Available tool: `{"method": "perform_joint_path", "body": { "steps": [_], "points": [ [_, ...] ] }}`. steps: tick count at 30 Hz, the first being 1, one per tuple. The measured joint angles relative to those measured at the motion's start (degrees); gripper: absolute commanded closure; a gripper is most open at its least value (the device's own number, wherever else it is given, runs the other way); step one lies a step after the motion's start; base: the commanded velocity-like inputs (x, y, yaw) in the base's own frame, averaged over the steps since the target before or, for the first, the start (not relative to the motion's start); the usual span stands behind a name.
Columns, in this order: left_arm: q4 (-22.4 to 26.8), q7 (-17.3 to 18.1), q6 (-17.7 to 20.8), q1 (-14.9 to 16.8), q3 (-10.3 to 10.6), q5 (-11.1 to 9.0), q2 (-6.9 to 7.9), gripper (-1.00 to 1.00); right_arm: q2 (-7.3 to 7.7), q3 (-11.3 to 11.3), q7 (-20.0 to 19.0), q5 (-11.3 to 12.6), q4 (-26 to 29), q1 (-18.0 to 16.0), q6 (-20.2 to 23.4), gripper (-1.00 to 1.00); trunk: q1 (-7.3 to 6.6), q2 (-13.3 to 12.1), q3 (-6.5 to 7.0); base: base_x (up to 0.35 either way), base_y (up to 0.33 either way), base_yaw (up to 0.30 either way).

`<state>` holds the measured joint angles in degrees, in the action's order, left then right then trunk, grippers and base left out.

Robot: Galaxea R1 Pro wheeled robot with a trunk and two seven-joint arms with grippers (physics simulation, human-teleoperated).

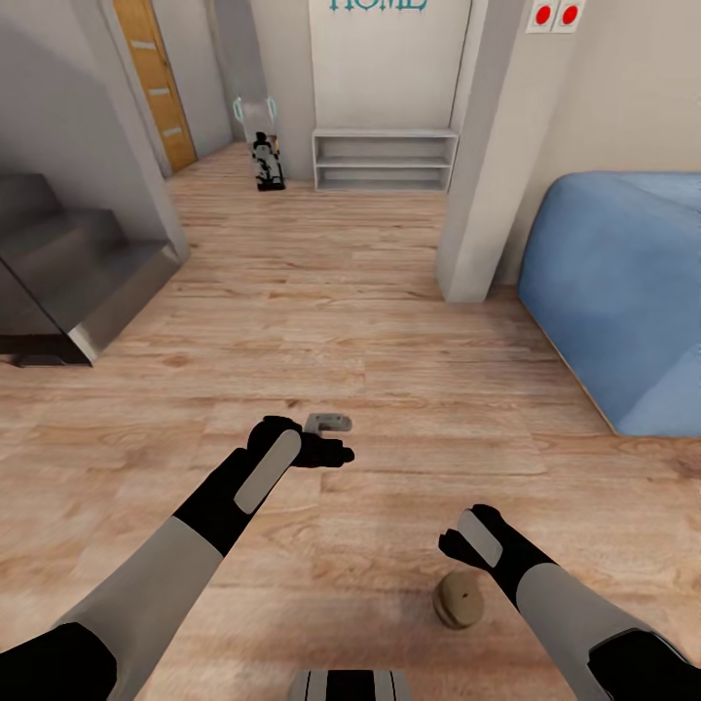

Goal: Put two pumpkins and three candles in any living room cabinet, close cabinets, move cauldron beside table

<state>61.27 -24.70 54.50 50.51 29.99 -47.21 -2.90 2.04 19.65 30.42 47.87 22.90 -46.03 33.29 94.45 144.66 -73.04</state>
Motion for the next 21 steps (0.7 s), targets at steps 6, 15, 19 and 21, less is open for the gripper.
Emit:
{"method": "perform_joint_path", "body": {
  "steps": [6,15,19,21],
  "points": [
    [-0.04,-0.10,-0.06,0.01,0.00,-0.10,0.00,-1.00,-0.08,0.03,0.00,0.00,0.00,0.00,0.00,-1.00,0.00,0.00,0.00,0.128,-0.079,0.000],
    [0.02,0.09,-0.08,0.01,0.00,-0.10,0.03,-1.00,-0.23,0.08,0.00,0.01,0.00,0.00,0.00,-1.00,0.07,0.02,-0.44,0.013,-0.009,0.000],
    [0.03,0.08,-0.10,-0.01,0.00,-0.09,0.07,-1.00,-0.25,0.08,0.00,0.01,0.00,0.00,0.00,-1.00,0.17,0.08,-1.32,0.002,-0.001,0.000],
    [0.03,0.07,-0.09,0.00,0.00,-0.07,0.08,-1.00,-0.26,0.10,0.00,0.01,0.00,0.00,0.00,-1.00,0.22,0.10,-1.77,0.000,0.000,0.000]
  ]
}}
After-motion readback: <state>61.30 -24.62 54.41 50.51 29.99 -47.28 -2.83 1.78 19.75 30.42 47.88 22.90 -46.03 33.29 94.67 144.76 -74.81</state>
